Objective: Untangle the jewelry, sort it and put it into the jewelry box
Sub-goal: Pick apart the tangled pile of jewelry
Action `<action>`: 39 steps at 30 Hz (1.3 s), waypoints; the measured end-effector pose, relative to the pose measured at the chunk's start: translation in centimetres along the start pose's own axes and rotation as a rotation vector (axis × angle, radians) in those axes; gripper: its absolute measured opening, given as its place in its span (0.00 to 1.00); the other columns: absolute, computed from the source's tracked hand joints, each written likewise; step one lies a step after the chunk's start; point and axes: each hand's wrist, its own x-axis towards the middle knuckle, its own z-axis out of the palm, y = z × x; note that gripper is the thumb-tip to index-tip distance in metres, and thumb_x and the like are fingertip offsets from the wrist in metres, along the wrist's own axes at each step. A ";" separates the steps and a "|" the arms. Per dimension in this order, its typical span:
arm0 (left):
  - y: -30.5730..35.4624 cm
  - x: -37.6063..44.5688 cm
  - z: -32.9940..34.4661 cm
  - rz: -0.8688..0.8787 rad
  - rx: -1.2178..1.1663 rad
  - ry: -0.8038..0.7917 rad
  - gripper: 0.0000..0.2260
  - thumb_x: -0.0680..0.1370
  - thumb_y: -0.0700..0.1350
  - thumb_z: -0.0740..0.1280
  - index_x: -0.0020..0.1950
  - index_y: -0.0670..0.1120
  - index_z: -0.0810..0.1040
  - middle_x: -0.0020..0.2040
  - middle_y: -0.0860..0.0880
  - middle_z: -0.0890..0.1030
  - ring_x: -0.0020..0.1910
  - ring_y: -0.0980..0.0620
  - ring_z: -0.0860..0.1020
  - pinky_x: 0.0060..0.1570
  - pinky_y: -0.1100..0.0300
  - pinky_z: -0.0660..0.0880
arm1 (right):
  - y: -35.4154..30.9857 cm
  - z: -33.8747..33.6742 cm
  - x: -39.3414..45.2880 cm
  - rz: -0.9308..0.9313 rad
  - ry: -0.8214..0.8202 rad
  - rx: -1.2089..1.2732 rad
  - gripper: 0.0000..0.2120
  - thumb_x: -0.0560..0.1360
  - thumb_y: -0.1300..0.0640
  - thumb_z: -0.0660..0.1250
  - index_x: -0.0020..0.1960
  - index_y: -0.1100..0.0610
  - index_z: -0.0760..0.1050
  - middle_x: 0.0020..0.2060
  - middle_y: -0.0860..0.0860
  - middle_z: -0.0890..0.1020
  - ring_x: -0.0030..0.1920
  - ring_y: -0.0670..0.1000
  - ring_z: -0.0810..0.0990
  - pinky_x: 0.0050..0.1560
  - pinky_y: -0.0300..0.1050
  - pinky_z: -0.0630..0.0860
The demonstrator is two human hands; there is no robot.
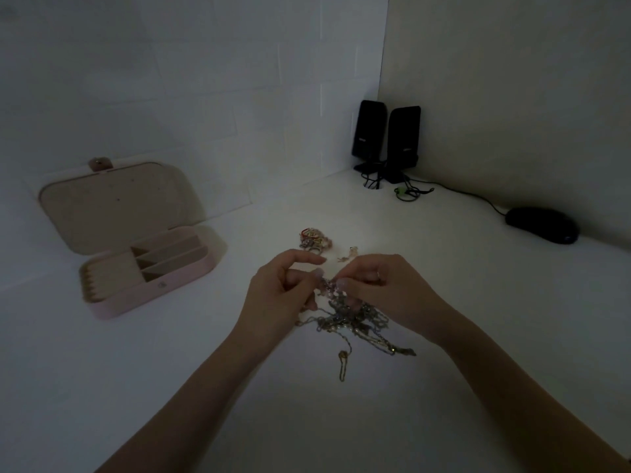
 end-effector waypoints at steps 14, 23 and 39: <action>0.4 -0.6 -0.5 0.213 0.271 -0.018 0.03 0.78 0.40 0.66 0.49 0.46 0.74 0.29 0.49 0.81 0.26 0.58 0.79 0.28 0.69 0.73 | -0.1 0.7 0.0 -0.078 0.008 0.056 0.05 0.70 0.63 0.73 0.46 0.59 0.82 0.37 0.54 0.85 0.39 0.53 0.84 0.45 0.45 0.80; 1.3 -0.1 -0.7 0.041 -0.107 -0.044 0.02 0.76 0.39 0.67 0.47 0.41 0.76 0.28 0.43 0.79 0.23 0.52 0.74 0.21 0.65 0.68 | -0.5 0.5 -0.2 -0.065 -0.132 -0.059 0.06 0.73 0.61 0.70 0.46 0.52 0.83 0.39 0.53 0.84 0.40 0.52 0.83 0.44 0.40 0.77; 1.2 0.1 -1.1 0.012 -0.030 -0.090 0.03 0.73 0.40 0.71 0.41 0.41 0.82 0.22 0.56 0.66 0.23 0.58 0.62 0.26 0.66 0.59 | -1.1 -0.4 -0.2 0.032 -0.017 0.308 0.03 0.72 0.70 0.68 0.44 0.64 0.78 0.36 0.58 0.84 0.39 0.54 0.84 0.45 0.45 0.82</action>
